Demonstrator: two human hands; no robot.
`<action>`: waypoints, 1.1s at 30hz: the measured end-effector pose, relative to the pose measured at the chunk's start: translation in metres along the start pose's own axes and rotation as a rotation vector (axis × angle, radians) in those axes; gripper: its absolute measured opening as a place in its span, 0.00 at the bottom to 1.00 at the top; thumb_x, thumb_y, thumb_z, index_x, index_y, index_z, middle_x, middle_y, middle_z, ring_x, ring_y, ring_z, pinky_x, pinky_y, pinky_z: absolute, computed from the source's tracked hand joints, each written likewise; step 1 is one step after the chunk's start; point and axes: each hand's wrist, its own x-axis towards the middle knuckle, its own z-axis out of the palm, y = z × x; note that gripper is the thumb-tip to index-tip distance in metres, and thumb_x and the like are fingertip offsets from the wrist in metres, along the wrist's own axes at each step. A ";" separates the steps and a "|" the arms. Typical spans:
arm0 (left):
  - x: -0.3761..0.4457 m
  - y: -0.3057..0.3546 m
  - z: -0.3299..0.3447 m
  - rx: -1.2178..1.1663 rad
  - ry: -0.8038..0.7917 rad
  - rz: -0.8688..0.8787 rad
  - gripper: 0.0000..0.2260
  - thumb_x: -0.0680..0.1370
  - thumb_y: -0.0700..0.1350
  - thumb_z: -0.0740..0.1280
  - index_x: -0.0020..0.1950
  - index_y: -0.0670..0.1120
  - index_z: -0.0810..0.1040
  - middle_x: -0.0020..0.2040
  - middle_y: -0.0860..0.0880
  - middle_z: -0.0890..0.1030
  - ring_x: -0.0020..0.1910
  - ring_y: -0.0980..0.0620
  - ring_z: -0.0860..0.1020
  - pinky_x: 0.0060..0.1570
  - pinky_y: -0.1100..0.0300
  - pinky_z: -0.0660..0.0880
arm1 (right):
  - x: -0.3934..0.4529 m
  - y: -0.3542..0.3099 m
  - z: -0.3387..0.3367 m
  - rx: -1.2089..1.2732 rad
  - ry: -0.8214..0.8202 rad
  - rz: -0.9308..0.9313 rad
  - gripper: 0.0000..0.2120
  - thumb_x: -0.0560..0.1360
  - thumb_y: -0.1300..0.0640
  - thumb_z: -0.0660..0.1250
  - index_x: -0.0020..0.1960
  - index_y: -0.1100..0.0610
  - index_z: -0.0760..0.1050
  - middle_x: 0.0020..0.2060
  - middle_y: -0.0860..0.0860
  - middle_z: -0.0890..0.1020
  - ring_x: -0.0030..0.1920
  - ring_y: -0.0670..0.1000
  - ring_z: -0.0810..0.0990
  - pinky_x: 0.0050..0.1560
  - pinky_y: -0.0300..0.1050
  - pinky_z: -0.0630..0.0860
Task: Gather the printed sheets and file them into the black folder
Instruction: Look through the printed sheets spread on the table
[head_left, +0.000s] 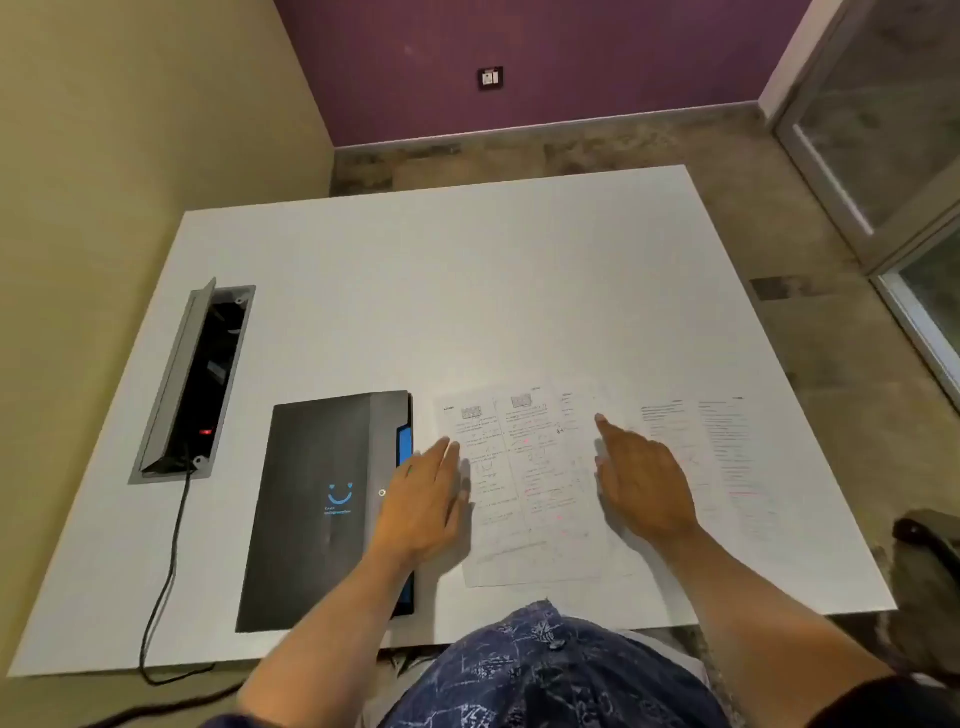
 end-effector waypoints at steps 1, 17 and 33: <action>-0.002 0.005 0.004 -0.015 -0.023 0.016 0.27 0.78 0.52 0.60 0.74 0.39 0.67 0.69 0.41 0.75 0.63 0.42 0.77 0.61 0.47 0.76 | -0.001 -0.003 0.001 -0.005 -0.028 -0.006 0.26 0.81 0.51 0.56 0.78 0.58 0.67 0.55 0.53 0.85 0.49 0.55 0.84 0.49 0.52 0.80; 0.004 0.038 0.026 -0.308 -0.269 -0.532 0.29 0.75 0.57 0.70 0.70 0.43 0.66 0.65 0.43 0.69 0.64 0.46 0.70 0.61 0.53 0.75 | 0.011 -0.036 0.023 0.253 -0.493 0.610 0.29 0.76 0.46 0.70 0.73 0.56 0.70 0.62 0.53 0.82 0.62 0.57 0.81 0.63 0.53 0.78; 0.020 0.057 0.031 -0.417 -0.270 -0.815 0.32 0.72 0.57 0.74 0.69 0.43 0.68 0.69 0.40 0.64 0.67 0.42 0.68 0.61 0.49 0.76 | 0.004 -0.041 0.027 0.148 -0.383 0.595 0.28 0.74 0.47 0.74 0.71 0.56 0.74 0.65 0.56 0.76 0.64 0.57 0.78 0.63 0.50 0.77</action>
